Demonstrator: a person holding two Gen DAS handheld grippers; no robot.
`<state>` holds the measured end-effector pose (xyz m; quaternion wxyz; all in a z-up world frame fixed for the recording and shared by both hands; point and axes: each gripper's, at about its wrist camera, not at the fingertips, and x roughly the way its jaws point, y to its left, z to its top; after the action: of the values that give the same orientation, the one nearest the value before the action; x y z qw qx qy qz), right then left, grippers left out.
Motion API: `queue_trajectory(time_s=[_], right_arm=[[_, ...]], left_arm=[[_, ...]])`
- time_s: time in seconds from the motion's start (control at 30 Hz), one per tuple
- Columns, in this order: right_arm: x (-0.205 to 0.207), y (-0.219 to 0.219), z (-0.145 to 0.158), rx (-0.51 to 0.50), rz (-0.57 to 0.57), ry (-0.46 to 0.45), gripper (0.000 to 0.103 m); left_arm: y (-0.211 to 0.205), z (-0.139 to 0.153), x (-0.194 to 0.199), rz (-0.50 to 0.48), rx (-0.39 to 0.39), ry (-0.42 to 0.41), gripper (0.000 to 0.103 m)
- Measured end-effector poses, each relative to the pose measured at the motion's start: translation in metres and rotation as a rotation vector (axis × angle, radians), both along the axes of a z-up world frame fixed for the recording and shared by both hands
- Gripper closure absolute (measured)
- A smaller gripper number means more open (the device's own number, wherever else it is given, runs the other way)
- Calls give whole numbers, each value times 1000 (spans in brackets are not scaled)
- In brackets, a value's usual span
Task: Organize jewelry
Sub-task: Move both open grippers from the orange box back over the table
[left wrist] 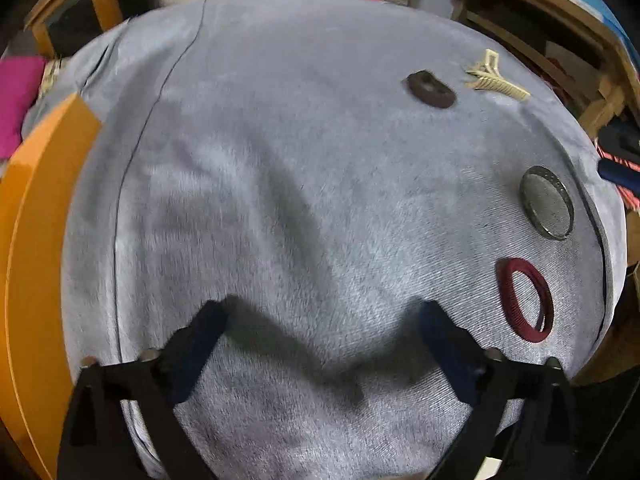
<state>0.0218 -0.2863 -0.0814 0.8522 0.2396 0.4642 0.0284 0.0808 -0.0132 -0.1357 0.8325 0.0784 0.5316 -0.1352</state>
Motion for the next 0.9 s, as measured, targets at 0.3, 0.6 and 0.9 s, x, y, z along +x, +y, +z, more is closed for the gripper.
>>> queue_trajectory(time_s=[0.3, 0.6, 0.9], right_arm=[[-34, 8, 6, -69, -42, -58, 53], [-78, 17, 15, -27, -9, -132, 53], [-89, 34, 18, 41, 18, -143, 53]], left_arm=[[-1, -4, -14, 27, 6, 19, 0], [16, 55, -49, 35, -98, -188, 0], [10, 94, -101, 9, -58, -479, 0]])
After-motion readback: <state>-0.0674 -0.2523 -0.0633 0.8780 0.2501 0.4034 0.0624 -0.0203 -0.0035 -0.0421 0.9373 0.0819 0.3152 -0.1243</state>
